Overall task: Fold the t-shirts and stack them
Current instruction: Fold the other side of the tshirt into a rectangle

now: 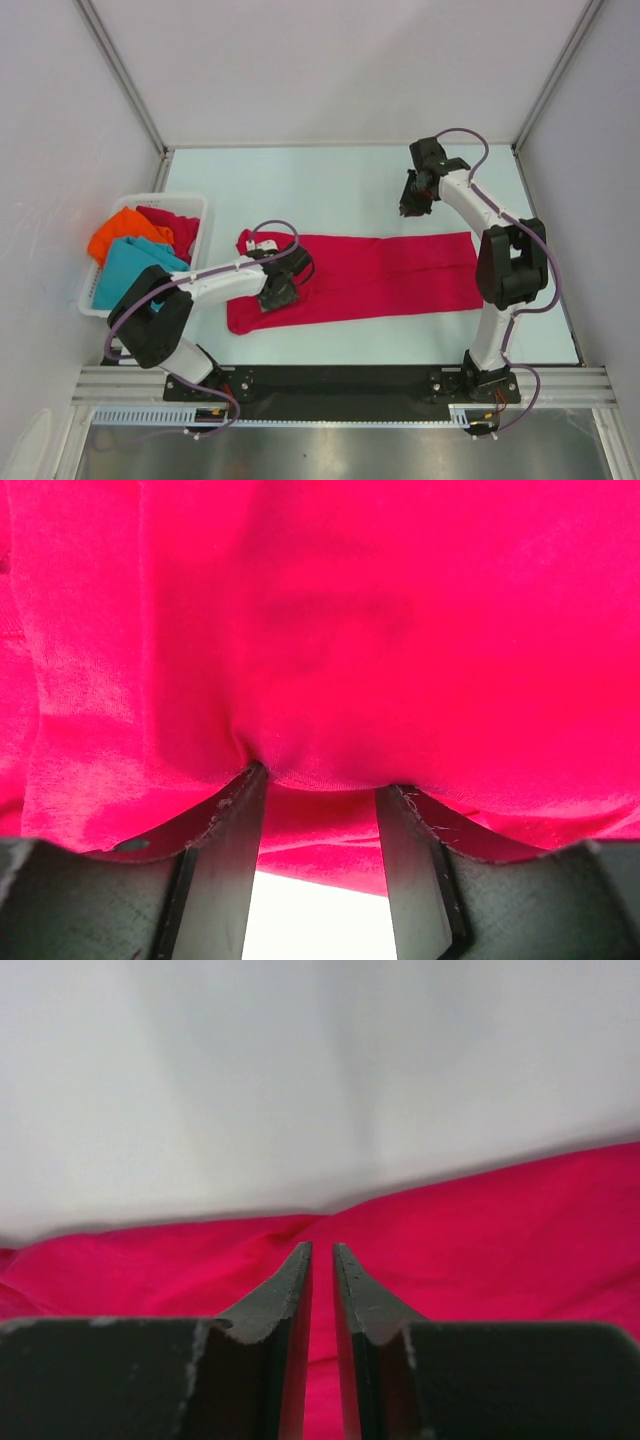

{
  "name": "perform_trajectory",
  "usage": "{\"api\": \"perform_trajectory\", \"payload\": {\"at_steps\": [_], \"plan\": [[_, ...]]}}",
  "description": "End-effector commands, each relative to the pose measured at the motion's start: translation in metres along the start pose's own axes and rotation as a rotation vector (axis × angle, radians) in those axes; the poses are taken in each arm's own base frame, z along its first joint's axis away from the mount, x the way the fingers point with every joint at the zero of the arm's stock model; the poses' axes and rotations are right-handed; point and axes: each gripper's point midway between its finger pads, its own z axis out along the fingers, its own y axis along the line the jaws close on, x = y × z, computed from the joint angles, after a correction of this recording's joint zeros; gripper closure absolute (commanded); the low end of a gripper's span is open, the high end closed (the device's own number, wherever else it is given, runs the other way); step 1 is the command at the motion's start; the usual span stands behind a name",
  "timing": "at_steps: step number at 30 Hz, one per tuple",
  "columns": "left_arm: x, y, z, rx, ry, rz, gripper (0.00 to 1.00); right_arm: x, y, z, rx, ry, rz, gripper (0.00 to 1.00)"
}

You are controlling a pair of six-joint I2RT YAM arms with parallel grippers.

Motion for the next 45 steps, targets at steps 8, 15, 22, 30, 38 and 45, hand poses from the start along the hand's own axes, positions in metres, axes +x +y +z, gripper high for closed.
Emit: {"api": "perform_trajectory", "payload": {"at_steps": [8, 15, 22, 30, 38, 45], "plan": [[0.028, 0.016, 0.041, 0.045, 0.215, -0.222, 0.47, -0.023, -0.003, -0.015, 0.000, -0.041, -0.010, 0.81], [-0.013, 0.046, 0.049, 0.091, 0.219, -0.391, 0.46, -0.027, 0.000, -0.012, 0.004, -0.040, -0.005, 0.81], [-0.053, 0.052, 0.042, 0.132, 0.178, -0.455, 0.46, -0.029, 0.003, -0.011, 0.008, -0.042, -0.007, 0.80], [-0.096, 0.066, 0.046, 0.059, 0.114, -0.428, 0.46, -0.029, -0.004, -0.014, 0.025, -0.044, -0.005, 0.80], [-0.136, 0.057, 0.035, 0.110, 0.083, -0.413, 0.46, -0.032, -0.010, -0.019, 0.030, -0.053, 0.003, 0.80], [-0.130, 0.069, 0.026, 0.090, 0.046, -0.406, 0.45, -0.035, 0.003, -0.016, 0.001, -0.052, 0.000, 0.80]]}}
